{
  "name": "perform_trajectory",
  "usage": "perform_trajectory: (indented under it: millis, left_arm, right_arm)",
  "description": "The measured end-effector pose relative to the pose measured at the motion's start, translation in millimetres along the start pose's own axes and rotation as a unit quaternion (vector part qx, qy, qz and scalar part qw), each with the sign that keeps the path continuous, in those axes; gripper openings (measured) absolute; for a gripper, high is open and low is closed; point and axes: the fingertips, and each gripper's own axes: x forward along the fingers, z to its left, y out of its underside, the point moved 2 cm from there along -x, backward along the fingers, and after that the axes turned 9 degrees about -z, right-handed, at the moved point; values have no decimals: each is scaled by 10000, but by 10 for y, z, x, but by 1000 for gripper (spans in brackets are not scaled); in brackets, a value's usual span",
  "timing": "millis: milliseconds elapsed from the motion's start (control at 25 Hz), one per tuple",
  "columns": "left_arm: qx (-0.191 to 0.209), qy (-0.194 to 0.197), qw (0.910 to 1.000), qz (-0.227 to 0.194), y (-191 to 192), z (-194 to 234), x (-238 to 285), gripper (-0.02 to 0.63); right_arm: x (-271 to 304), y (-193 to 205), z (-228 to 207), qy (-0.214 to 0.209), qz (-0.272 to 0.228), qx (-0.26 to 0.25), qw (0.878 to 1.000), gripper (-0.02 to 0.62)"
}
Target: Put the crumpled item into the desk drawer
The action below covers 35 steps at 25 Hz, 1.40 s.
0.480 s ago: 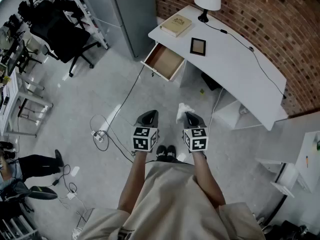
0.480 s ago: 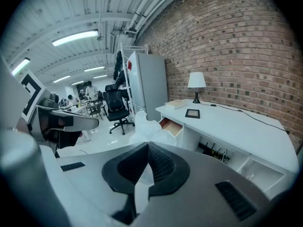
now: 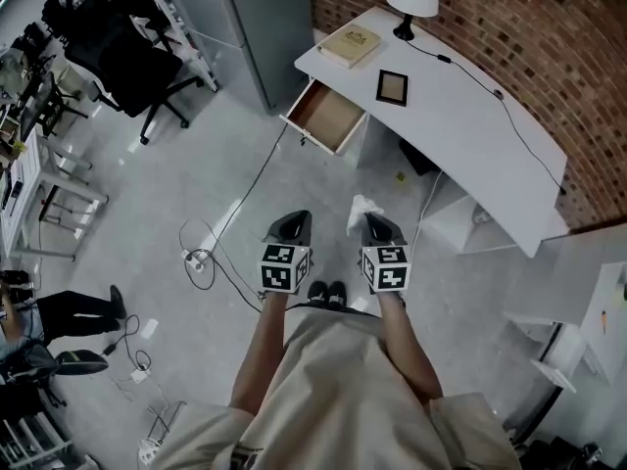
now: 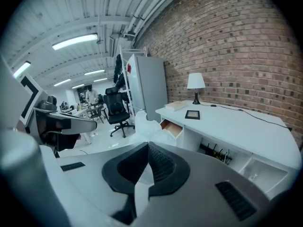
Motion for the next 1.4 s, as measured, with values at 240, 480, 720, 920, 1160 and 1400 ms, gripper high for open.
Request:
perform_trajectory:
  millis: [240,480,720,920,1160,1400]
  left_arm:
    - [-30,-160,9999,-17,55,49,-36,15]
    - [-62,-193,9997,146,204,-27,-11,15]
    - [-139,-236,9994,203,241,78,90,15]
    - [-90,-168,9996,211,159,182,292,15]
    - [-49,-15,9997,244,55,462,637,15]
    - [-29,169,9994,309,-186,797,1142,15]
  right_arm:
    - [8,-18,-69,-109,-86,75,9999,25]
    - [5,88,-174,-215,18,247,9995,25]
    - [136,148,-199,-274,134,251,9992,25]
    - [345,79,-255,-267,126,307,9991,25]
    - [750,-17,-310,-169,145,320,9992,25]
    - [1273,-208,-409,-45,197,358,9992,25]
